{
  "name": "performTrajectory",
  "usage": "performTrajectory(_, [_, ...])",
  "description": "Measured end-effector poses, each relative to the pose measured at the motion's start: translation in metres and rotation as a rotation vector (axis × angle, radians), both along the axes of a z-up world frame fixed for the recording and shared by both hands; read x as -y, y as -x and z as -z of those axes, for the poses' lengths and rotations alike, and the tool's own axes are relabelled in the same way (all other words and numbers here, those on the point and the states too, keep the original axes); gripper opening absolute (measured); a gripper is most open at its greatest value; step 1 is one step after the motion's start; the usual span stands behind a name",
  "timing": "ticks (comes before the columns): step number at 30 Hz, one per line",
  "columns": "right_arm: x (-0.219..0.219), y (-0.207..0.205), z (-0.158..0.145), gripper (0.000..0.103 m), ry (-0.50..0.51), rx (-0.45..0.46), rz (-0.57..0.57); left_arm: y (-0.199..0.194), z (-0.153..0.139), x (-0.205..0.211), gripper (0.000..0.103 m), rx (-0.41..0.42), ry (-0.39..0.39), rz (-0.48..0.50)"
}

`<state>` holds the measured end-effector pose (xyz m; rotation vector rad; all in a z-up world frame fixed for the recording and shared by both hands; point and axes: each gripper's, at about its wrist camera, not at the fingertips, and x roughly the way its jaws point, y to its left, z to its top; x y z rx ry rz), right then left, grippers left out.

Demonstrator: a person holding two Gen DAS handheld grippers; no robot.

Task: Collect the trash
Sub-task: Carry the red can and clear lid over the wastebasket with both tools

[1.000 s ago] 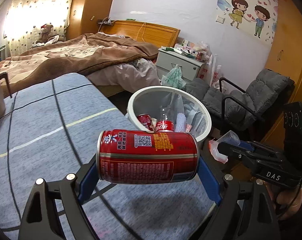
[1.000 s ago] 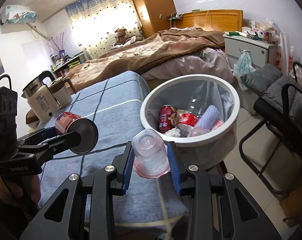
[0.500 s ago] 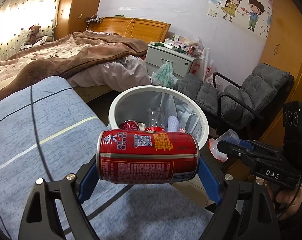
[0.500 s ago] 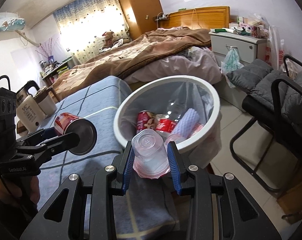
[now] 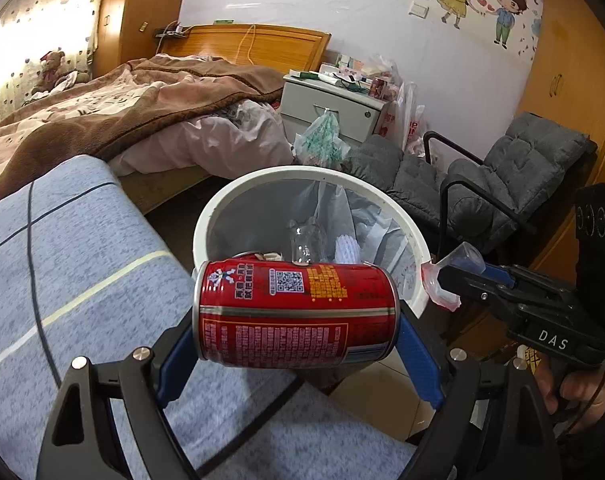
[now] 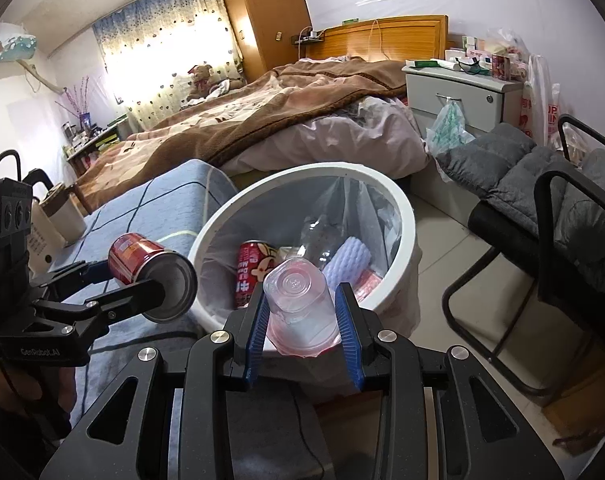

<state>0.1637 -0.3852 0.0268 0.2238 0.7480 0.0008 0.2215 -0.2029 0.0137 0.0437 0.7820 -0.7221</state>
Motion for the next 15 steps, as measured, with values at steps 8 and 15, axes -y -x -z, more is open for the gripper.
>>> performTrajectory(8, [0.005,-0.013,0.008,0.035,0.015,-0.023,0.009,-0.015,0.007,0.016,0.09,-0.007,-0.023,0.038])
performTrajectory(15, [0.011,-0.023,0.019,0.035,-0.003,-0.054,0.036,-0.023,0.02,0.026,0.09,-0.005,-0.06,0.05])
